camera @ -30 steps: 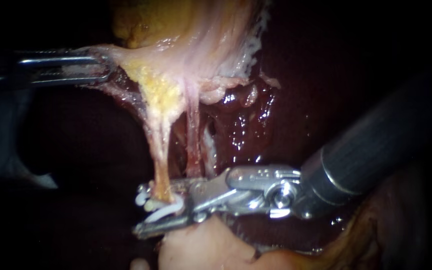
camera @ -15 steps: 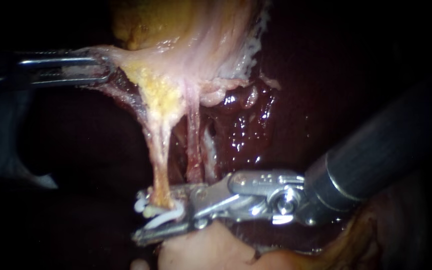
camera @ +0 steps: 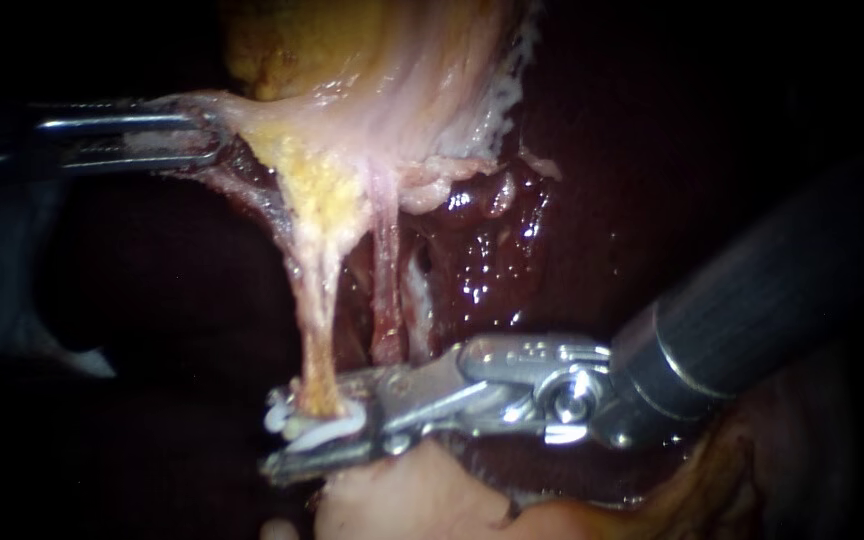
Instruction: Clipping second clip left tube
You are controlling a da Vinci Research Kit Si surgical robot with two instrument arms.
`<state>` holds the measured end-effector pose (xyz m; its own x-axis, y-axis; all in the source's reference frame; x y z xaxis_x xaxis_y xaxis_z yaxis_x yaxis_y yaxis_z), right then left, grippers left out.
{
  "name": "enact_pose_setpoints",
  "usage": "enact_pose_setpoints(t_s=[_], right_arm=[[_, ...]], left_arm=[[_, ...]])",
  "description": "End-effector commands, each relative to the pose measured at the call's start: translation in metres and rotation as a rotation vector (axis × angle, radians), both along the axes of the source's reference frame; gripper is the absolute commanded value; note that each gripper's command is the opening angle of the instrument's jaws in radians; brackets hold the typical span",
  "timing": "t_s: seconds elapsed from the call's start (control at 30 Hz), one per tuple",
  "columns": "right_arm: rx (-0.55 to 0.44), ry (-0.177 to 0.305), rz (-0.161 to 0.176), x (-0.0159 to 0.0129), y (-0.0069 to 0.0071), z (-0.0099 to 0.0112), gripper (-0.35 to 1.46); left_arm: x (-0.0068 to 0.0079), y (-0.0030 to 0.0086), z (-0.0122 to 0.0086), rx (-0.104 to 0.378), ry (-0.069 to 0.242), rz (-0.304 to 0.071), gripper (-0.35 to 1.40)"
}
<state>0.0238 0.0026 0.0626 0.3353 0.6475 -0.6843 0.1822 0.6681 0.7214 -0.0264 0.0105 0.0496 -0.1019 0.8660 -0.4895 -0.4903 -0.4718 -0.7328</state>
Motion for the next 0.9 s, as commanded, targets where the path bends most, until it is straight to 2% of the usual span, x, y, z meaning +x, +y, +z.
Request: enact_pose_setpoints(t_s=[0.03,0.4,0.57,0.73,0.83,0.9], right_arm=[[-0.001,0.000,-0.001,0.0000,0.0000,0.0001,0.16],[0.027,-0.008,0.002,-0.0003,0.0003,0.0004,-0.15],[0.032,-0.008,0.000,-0.0004,0.0003,0.0005,-0.35],[0.060,-0.012,0.001,-0.0006,0.0004,0.0005,-0.35],[0.054,-0.040,-0.015,-0.0006,0.0003,0.0005,-0.35],[0.054,-0.042,-0.017,-0.0006,0.0002,0.0004,-0.35]], left_arm=[[0.0000,0.0000,0.0000,-0.001,0.002,-0.003,-0.35],[0.0000,0.0000,0.0000,-0.001,0.003,-0.003,-0.35],[0.0001,0.0000,0.0000,-0.001,0.003,-0.004,-0.35],[0.0001,0.0000,0.0000,-0.002,0.005,-0.006,-0.35],[0.0001,0.0000,0.0000,-0.002,0.005,-0.006,-0.35],[0.0001,0.0000,0.0000,-0.002,0.005,-0.006,-0.35]])
